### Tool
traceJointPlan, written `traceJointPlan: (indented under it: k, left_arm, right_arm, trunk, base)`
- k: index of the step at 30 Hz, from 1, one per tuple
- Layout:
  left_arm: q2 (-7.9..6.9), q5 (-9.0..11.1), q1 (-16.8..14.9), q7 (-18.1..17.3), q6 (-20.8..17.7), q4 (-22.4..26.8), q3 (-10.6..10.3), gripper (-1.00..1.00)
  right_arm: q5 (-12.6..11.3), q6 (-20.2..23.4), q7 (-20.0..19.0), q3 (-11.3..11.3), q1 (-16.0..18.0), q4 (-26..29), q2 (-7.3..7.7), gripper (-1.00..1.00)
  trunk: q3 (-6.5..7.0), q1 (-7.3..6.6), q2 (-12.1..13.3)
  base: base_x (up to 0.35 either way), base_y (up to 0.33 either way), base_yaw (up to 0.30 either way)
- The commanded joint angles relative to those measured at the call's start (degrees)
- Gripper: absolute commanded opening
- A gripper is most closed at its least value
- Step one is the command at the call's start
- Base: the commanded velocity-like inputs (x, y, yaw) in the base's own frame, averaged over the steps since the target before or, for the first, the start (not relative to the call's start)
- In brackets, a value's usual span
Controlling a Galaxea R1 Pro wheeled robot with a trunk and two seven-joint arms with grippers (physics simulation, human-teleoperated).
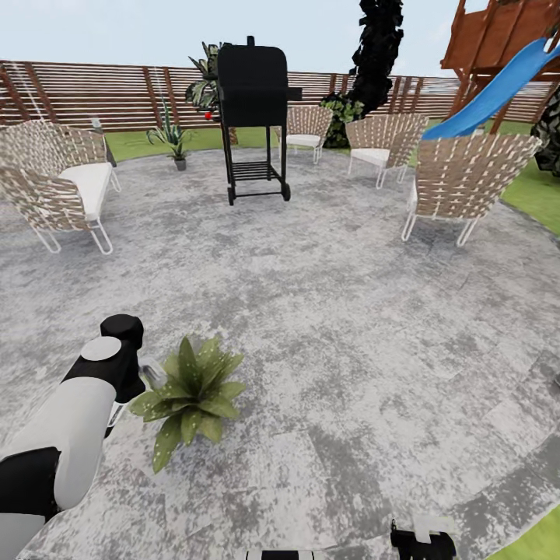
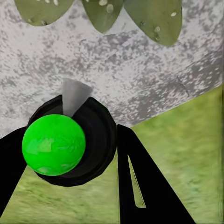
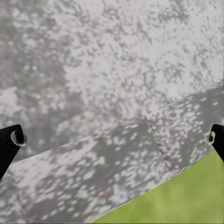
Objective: Pick up the pesticide atomizer in the garden and spray insectifuge to fully cover both potted plants in the garden.
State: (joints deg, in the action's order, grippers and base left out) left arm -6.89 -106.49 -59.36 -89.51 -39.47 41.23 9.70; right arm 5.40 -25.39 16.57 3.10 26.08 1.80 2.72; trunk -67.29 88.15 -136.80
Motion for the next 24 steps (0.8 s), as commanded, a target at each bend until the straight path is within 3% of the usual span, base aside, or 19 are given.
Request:
traceJointPlan:
  k: [1,8,21,24]
  left_arm:
    - [0.07,-0.5,-0.1,-0.5,-0.6,0.0,0.1,-1.00]
    - [-0.09,-0.5,0.6,-0.5,-0.7,0.1,0.1,-1.00]
    - [-0.12,-0.5,1.1,-0.5,-1.1,0.1,0.1,-1.00]
    - [0.05,-0.6,3.2,-0.5,-1.1,0.1,0.1,-1.00]
  right_arm:
    - [0.6,-0.1,0.2,0.3,0.0,0.0,0.00,1.00]
    - [0.6,-0.1,0.2,0.3,0.0,0.0,-0.08,1.00]
    - [0.6,-0.1,0.2,0.3,0.0,0.0,-0.06,1.00]
    - [0.6,-0.1,0.2,0.3,0.0,0.0,-0.05,1.00]
  trunk:
    - [-0.05,0.01,0.0]
    - [-0.05,0.01,0.0]
    - [-0.05,0.01,0.0]
    - [-0.05,0.01,0.0]
  base:
    - [0.225,-0.202,0.275]
    - [0.194,-0.215,0.275]
    - [0.059,-0.271,0.275]
    - [0.140,-0.107,0.275]
